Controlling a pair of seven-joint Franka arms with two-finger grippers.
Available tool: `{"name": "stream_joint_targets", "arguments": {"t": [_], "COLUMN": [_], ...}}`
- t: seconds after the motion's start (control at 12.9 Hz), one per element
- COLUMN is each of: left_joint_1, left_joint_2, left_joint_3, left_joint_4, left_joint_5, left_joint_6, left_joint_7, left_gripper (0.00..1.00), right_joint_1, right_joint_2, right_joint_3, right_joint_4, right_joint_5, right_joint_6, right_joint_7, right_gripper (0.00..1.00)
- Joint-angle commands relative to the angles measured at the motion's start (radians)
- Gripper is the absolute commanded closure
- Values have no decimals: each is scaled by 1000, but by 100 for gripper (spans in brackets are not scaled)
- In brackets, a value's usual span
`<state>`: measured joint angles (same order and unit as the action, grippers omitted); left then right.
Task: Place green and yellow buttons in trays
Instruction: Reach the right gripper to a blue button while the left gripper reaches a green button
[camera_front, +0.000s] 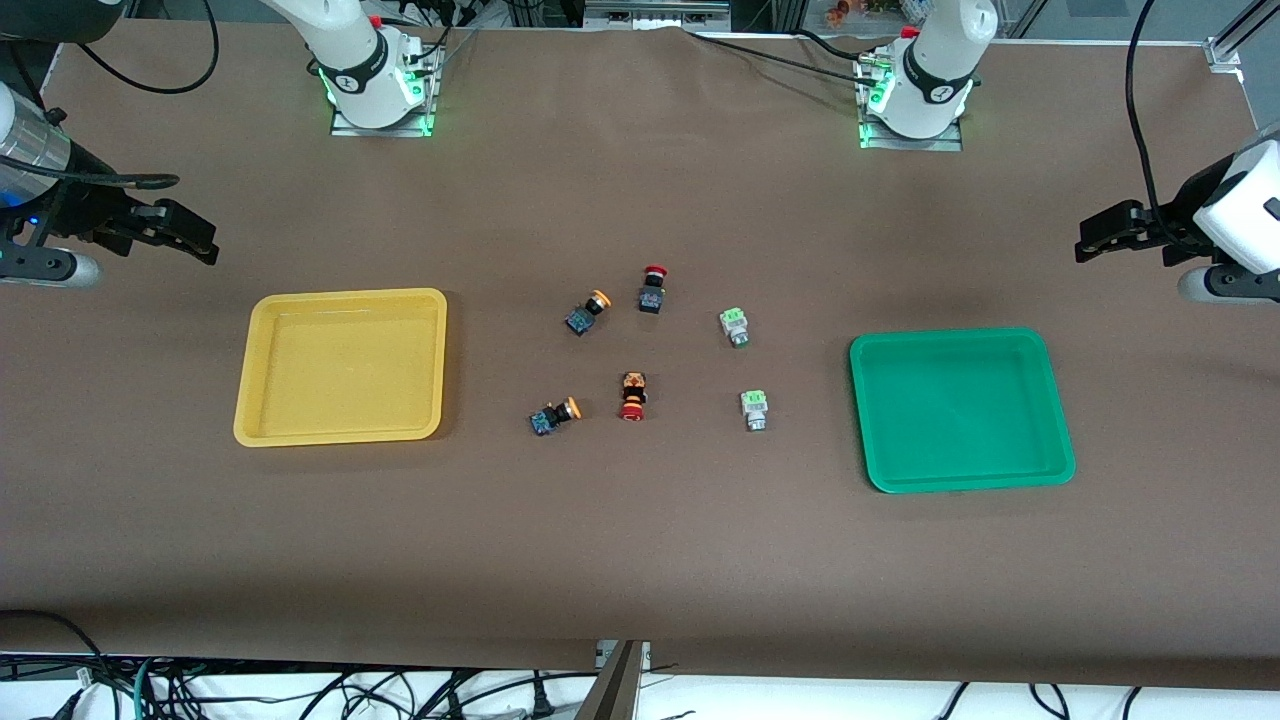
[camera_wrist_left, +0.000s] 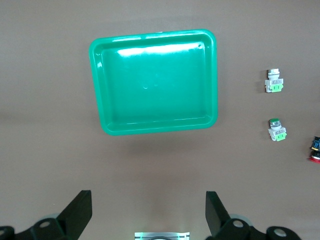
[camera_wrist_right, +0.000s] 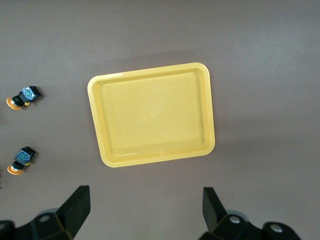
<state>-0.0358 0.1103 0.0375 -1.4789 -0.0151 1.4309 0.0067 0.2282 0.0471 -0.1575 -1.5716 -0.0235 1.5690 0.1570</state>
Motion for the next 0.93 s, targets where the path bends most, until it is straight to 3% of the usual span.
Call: {"name": "stream_joint_targets", "arguments": {"t": [0.0, 0.39, 0.7, 0.85], "left_joint_1": [5, 8, 7, 5], "left_joint_2": [11, 37, 46, 46], "left_joint_3": [4, 5, 5, 5], "left_joint_4": [17, 55, 58, 58], "left_joint_5": [-17, -17, -19, -17], "left_joint_6": [9, -1, -1, -1], "left_joint_7": [-4, -7, -7, -7], "left_gripper": [0, 0, 0, 0], "right_joint_1": [-1, 20, 49, 95], "right_joint_2": [5, 13, 224, 285], "right_joint_3": [3, 35, 38, 45], "right_joint_4": [13, 25, 31, 42], "right_joint_5": [3, -10, -1, 14], "right_joint_6": [0, 22, 88, 170], "right_joint_7": [3, 4, -14, 7], "right_gripper": [0, 0, 0, 0]}}
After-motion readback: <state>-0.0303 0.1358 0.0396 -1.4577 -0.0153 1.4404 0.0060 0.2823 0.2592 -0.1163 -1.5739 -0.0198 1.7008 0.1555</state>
